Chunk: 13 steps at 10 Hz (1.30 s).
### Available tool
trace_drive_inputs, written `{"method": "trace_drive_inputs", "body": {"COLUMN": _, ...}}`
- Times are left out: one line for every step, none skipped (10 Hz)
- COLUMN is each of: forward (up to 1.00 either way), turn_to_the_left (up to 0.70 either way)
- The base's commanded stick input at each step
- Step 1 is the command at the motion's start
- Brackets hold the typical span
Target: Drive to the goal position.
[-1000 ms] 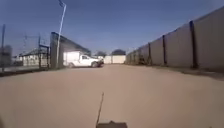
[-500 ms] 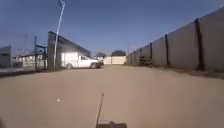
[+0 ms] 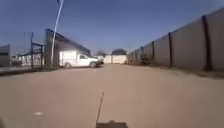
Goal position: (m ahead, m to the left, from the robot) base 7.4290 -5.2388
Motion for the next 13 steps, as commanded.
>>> {"method": "trace_drive_inputs", "body": {"forward": 1.00, "turn_to_the_left": 0.00}}
{"method": "trace_drive_inputs", "body": {"forward": 1.00, "turn_to_the_left": 0.00}}
{"method": "trace_drive_inputs", "body": {"forward": 1.00, "turn_to_the_left": 0.00}}
{"method": "trace_drive_inputs", "body": {"forward": 1.00, "turn_to_the_left": 0.00}}
{"method": "trace_drive_inputs", "body": {"forward": 1.00, "turn_to_the_left": 0.00}}
{"method": "trace_drive_inputs", "body": {"forward": 1.00, "turn_to_the_left": 0.00}}
{"method": "trace_drive_inputs", "body": {"forward": 1.00, "turn_to_the_left": 0.00}}
{"method": "trace_drive_inputs", "body": {"forward": 1.00, "turn_to_the_left": 0.00}}
{"method": "trace_drive_inputs", "body": {"forward": 1.00, "turn_to_the_left": 0.00}}
{"method": "trace_drive_inputs", "body": {"forward": 1.00, "turn_to_the_left": 0.00}}
{"method": "trace_drive_inputs", "body": {"forward": 1.00, "turn_to_the_left": 0.00}}
{"method": "trace_drive_inputs", "body": {"forward": 1.00, "turn_to_the_left": 0.00}}
{"method": "trace_drive_inputs", "body": {"forward": 1.00, "turn_to_the_left": 0.00}}
